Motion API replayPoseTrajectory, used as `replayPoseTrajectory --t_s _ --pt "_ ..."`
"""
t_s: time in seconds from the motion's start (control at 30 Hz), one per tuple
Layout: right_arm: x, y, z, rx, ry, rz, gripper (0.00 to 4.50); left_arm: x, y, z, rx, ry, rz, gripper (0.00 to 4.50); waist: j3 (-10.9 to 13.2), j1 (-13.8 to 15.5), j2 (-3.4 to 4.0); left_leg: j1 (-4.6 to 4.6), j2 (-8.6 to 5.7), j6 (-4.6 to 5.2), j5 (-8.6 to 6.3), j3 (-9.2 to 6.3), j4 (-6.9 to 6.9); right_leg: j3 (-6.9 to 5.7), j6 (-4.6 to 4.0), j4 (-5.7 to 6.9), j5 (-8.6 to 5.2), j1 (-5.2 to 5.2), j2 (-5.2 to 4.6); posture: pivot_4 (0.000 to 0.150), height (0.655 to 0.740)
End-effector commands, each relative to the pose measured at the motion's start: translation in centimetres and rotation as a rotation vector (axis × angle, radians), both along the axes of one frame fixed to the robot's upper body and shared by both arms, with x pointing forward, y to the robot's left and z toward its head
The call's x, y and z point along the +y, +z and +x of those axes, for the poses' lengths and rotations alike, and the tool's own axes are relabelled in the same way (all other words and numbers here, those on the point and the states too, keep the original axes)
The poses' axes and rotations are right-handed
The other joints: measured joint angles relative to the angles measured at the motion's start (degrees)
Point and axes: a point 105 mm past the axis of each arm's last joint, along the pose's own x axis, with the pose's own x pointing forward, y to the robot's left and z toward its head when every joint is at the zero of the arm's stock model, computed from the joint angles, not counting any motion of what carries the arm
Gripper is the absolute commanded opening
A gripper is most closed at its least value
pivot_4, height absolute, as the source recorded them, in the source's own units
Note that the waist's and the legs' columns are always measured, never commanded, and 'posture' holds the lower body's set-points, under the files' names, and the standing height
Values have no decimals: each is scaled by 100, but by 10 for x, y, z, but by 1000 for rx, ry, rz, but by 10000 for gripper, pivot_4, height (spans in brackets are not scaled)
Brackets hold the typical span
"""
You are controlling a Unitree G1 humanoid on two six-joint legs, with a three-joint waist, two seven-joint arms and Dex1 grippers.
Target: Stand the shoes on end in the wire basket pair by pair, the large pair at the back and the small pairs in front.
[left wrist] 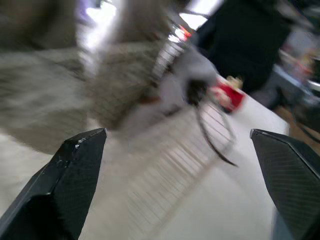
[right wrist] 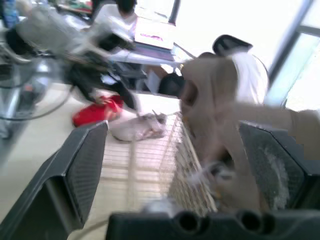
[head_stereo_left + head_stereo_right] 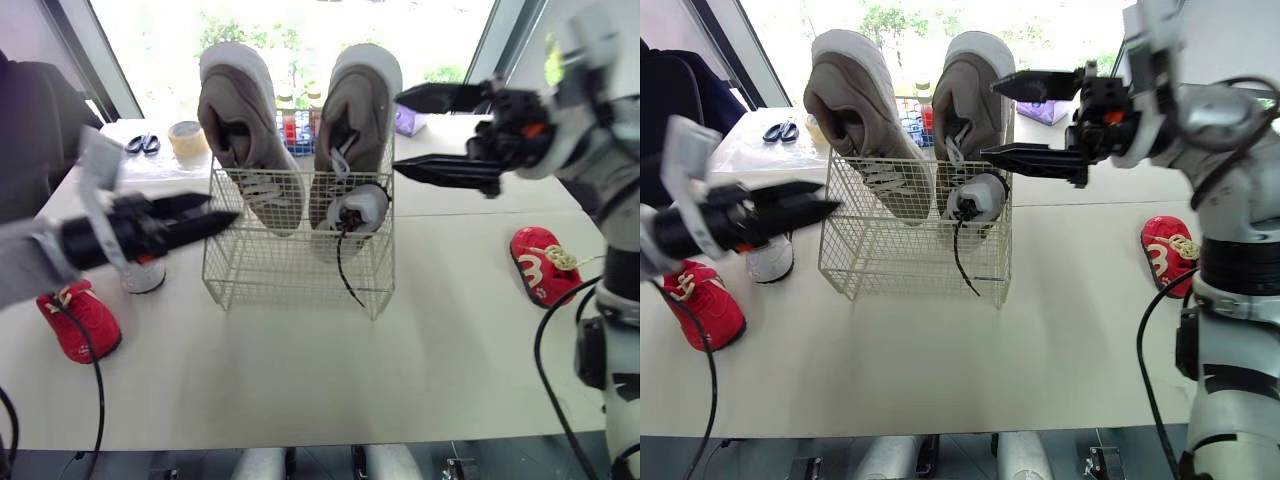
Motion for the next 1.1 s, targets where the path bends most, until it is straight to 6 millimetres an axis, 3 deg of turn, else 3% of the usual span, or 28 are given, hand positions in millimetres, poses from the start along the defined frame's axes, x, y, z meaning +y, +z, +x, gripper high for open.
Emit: replayPoseTrajectory --t_s 0.03,0.1,0.23,0.33,0.43,0.63,0.77,0.87,1.1 --pt "6 -13 -24 30 33 -130 45000 92 17 22 -70 462 -3 44658 -1 -10 0 3 1 2 -1 1 -2 -1 0 -1 0 3 1 1500 7400" --pt "6 -27 -30 56 39 -210 45000 136 4 33 1 672 60 44658 -2 -3 -1 7 0 2 -1 7 -3 -5 0 -1 0 5 2 1500 7400" --pt "3 -45 -37 93 49 -319 45000 162 -42 48 258 818 293 44658 -1 55 -2 6 -8 3 0 16 6 -10 3 -2 1 13 9 1500 7400" --pt "5 -63 -40 73 67 -404 45000 169 -66 59 392 895 340 44658 -4 120 -18 4 -13 7 -3 11 15 -16 9 -13 3 24 5 1500 7400" --pt "11 -77 -43 71 95 -434 45000 160 -75 73 459 862 273 44658 -5 135 -23 3 -13 9 -4 10 16 -16 21 -13 11 23 4 1500 7400" --pt "12 -81 -48 78 78 -422 45000 155 -94 88 532 840 297 44658 -2 92 -29 -7 -11 8 -4 12 15 -11 21 -9 11 6 2 1500 7400" --pt "15 -72 -37 14 -1 -348 45000 153 -120 95 634 843 280 44658 -3 93 -29 -6 -11 8 -4 12 15 -10 21 -7 11 6 0 1500 7400" --pt "18 -63 -33 0 -29 -300 45000 142 -133 100 676 784 272 35901 -3 112 -30 -6 -12 8 -4 13 17 -10 20 -4 12 6 1 1500 7400" --pt "15 -64 -30 8 -66 -310 45000 132 -144 112 667 756 283 249 -4 154 -31 -6 -14 10 -5 13 17 -10 21 -4 12 6 -4 1500 7400"
